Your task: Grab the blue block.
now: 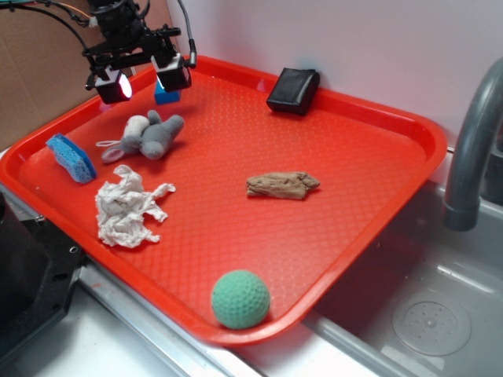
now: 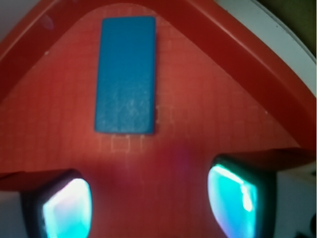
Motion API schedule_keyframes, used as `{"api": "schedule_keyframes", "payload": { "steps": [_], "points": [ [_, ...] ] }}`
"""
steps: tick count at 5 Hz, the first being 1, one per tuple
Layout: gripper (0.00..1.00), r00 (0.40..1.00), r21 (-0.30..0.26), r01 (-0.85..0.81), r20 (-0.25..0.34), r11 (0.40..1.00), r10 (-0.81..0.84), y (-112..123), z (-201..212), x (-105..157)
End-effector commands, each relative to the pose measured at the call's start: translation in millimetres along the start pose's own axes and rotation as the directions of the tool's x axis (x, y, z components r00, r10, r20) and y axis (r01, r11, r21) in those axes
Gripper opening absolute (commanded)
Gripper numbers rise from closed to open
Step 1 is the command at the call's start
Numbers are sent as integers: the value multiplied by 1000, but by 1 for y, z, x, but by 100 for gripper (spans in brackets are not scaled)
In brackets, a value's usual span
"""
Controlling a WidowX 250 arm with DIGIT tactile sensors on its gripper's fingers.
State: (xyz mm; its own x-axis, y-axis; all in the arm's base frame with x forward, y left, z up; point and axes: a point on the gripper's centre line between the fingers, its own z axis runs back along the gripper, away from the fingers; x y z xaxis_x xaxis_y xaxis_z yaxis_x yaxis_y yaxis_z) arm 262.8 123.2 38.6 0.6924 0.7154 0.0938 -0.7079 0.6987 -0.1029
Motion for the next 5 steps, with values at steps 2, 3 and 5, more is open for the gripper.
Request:
{"api": "schedule_keyframes", "payload": {
  "steps": [2, 3, 5],
  "points": [
    [100, 1000, -42, 24, 19, 999, -23, -25, 8, 11],
    [100, 999, -51, 31, 30, 998, -29, -29, 12, 12],
    [100, 1000, -50, 14, 19, 999, -13, -39, 7, 26]
  ]
}}
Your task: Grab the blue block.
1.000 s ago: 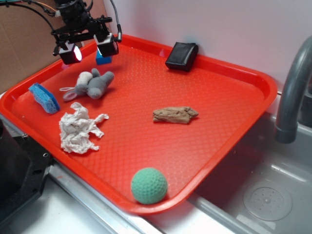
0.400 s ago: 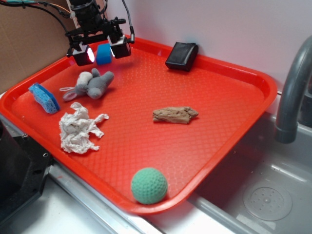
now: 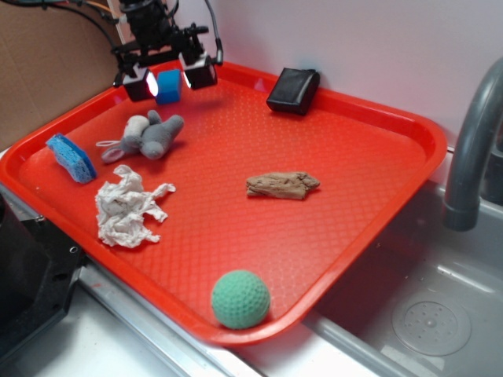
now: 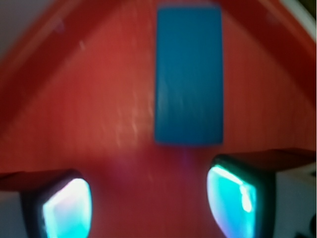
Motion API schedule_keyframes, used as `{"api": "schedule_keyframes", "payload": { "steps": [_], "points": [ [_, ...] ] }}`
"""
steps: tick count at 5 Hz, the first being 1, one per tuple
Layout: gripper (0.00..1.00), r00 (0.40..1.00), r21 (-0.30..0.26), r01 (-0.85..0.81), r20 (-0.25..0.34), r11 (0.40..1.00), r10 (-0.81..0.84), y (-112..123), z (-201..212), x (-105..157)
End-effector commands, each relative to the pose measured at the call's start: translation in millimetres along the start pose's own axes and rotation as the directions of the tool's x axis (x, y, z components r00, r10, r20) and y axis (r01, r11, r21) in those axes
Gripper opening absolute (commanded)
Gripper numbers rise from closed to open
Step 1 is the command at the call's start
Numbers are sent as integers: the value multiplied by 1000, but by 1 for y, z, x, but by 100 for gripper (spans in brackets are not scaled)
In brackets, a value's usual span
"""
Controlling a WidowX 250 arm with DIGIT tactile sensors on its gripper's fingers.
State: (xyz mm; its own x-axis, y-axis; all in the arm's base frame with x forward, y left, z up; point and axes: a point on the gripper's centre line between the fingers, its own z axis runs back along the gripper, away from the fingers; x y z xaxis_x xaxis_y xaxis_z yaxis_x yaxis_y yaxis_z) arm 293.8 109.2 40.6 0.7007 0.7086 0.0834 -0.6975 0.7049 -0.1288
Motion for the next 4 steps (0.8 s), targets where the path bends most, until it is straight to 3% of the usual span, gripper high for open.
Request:
{"api": "schedule_keyframes", "payload": {
  "steps": [1, 2, 3, 4],
  "points": [
    [100, 1000, -15, 5, 27, 1000, -4, -6, 1, 19],
    [100, 1000, -8, -11, 20, 1000, 11, -5, -6, 33],
    [0, 999, 7, -21, 44, 1000, 21, -2, -8, 40],
    [0, 999, 30, -22, 47, 999, 21, 0, -12, 39]
  ]
}}
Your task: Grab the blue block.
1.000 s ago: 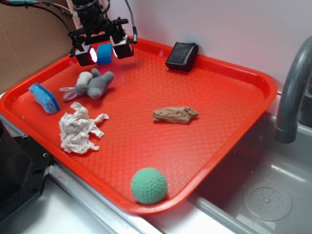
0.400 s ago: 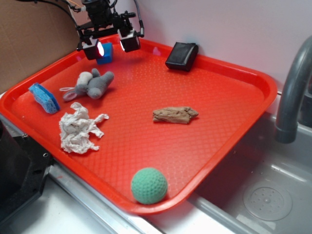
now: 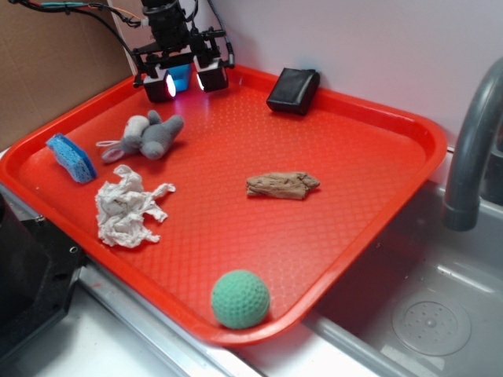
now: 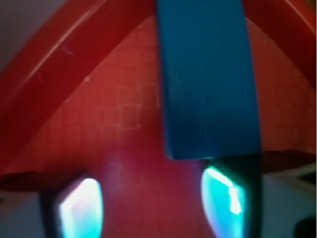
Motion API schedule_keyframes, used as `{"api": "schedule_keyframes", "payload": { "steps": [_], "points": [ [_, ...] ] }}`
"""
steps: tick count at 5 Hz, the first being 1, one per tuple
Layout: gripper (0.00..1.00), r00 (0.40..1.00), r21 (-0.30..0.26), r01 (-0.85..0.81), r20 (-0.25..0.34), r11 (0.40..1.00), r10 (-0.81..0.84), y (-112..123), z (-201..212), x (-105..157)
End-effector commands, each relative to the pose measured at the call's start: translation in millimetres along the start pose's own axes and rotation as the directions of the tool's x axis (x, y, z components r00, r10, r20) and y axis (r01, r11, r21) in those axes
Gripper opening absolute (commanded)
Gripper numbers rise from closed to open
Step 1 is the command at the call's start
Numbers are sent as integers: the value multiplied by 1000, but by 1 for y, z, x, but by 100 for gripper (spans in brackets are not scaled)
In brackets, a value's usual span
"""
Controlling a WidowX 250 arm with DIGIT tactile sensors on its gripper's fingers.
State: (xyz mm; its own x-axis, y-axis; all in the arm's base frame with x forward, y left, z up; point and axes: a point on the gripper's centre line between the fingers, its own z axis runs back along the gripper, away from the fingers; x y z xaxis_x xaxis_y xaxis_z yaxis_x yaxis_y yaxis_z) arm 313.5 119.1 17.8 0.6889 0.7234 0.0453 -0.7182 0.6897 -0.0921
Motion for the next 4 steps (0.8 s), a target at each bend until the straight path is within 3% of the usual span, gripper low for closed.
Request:
{"api": "schedule_keyframes", "payload": {
  "steps": [1, 2, 3, 4],
  "points": [
    [0, 996, 15, 14, 86, 1000, -15, 4, 8, 18],
    [0, 996, 24, 14, 89, 1000, -16, 5, 9, 17],
    [100, 997, 3, 24, 76, 1000, -25, 13, 25, 12],
    [100, 995, -26, 14, 103, 1000, -12, 20, 41, 11]
  ]
}}
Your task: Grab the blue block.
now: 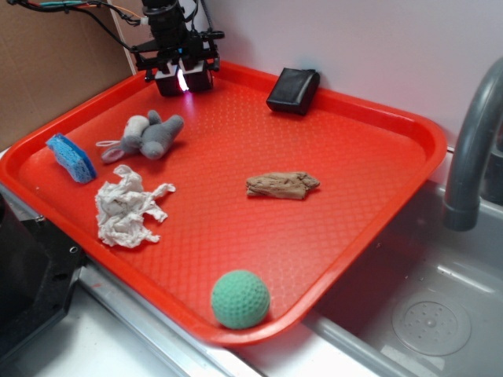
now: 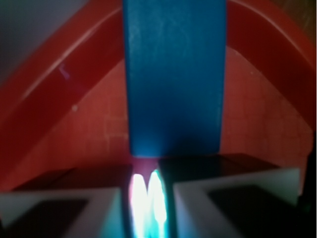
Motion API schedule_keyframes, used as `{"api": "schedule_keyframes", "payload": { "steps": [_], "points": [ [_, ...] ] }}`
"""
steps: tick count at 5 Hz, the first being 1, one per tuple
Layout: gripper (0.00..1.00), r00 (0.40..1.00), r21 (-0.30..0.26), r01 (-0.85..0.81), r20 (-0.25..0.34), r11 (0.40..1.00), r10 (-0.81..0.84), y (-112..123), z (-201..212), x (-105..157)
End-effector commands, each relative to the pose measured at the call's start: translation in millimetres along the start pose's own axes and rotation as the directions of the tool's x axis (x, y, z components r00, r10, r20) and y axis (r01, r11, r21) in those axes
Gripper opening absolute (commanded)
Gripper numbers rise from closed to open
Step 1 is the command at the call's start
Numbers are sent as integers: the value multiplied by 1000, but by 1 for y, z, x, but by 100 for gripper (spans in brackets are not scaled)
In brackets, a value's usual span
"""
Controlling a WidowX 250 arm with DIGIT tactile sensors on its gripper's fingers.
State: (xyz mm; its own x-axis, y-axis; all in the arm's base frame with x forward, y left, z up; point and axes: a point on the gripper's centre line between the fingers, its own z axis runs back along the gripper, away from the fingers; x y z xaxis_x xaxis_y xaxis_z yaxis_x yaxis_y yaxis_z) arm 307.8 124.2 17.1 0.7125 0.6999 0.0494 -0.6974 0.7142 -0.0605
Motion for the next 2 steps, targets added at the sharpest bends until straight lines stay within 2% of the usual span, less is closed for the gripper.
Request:
{"api": "schedule_keyframes", "payload": {
  "steps": [1, 2],
  "points": [
    [100, 991, -97, -44, 121, 994, 56, 18, 50, 17],
    [100, 987, -110, -62, 138, 992, 77, 14, 46, 25]
  ]
}}
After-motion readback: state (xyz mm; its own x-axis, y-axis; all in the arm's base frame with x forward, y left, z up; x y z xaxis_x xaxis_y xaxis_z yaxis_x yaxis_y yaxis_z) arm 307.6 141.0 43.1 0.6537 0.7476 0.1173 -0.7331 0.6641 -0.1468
